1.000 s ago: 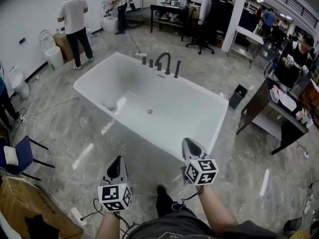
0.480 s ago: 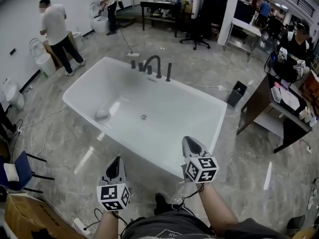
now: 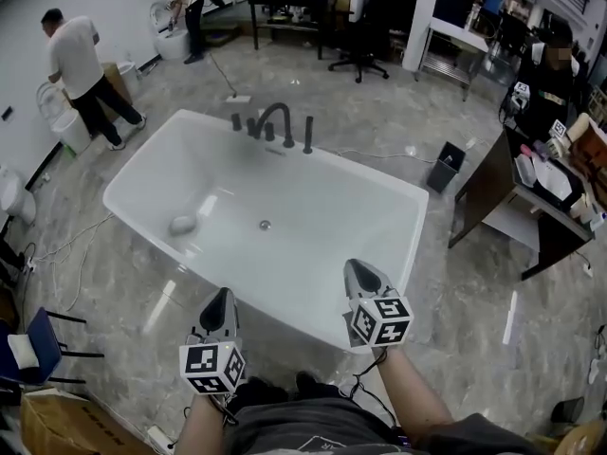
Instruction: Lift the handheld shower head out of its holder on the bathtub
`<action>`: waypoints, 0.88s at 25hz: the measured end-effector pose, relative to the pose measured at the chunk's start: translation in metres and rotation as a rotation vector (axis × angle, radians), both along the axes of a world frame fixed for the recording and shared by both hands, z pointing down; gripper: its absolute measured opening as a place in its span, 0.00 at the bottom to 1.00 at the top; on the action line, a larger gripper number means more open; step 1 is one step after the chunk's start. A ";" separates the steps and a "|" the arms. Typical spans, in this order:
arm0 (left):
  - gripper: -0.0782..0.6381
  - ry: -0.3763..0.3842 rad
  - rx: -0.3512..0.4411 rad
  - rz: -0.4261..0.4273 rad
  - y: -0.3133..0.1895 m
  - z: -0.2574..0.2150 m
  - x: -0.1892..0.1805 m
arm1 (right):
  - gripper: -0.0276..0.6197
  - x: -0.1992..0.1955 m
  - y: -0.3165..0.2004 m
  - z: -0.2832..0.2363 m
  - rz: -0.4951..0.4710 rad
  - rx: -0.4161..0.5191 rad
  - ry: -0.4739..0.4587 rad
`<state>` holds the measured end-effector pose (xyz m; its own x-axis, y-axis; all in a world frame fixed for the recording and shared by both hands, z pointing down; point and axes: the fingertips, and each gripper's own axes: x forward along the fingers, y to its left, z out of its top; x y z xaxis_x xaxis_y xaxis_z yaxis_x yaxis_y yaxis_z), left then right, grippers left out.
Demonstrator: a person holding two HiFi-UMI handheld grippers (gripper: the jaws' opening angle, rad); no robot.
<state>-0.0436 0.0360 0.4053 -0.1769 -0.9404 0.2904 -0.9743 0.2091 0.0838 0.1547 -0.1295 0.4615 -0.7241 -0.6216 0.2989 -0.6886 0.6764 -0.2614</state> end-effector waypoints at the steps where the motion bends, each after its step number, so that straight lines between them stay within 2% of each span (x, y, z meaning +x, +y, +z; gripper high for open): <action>1: 0.14 0.007 0.005 0.011 -0.006 -0.001 -0.003 | 0.09 -0.003 -0.003 0.002 0.005 -0.005 0.003; 7: 0.14 0.036 0.011 0.063 -0.039 0.006 -0.032 | 0.09 -0.021 -0.021 0.004 0.049 0.001 0.014; 11: 0.14 0.057 0.032 0.135 -0.074 0.014 -0.055 | 0.09 -0.032 -0.039 0.014 0.115 -0.002 0.029; 17: 0.14 0.083 0.034 0.253 -0.129 0.018 -0.116 | 0.09 -0.078 -0.068 0.017 0.242 -0.015 0.054; 22: 0.14 0.111 0.022 0.304 -0.159 0.018 -0.170 | 0.09 -0.124 -0.084 0.008 0.307 -0.020 0.058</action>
<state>-0.2140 -0.1232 0.4231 0.1448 -0.9516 0.2711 -0.9765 -0.0932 0.1943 0.0305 -0.2140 0.4696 -0.4847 -0.8021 0.3487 -0.8741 0.4295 -0.2269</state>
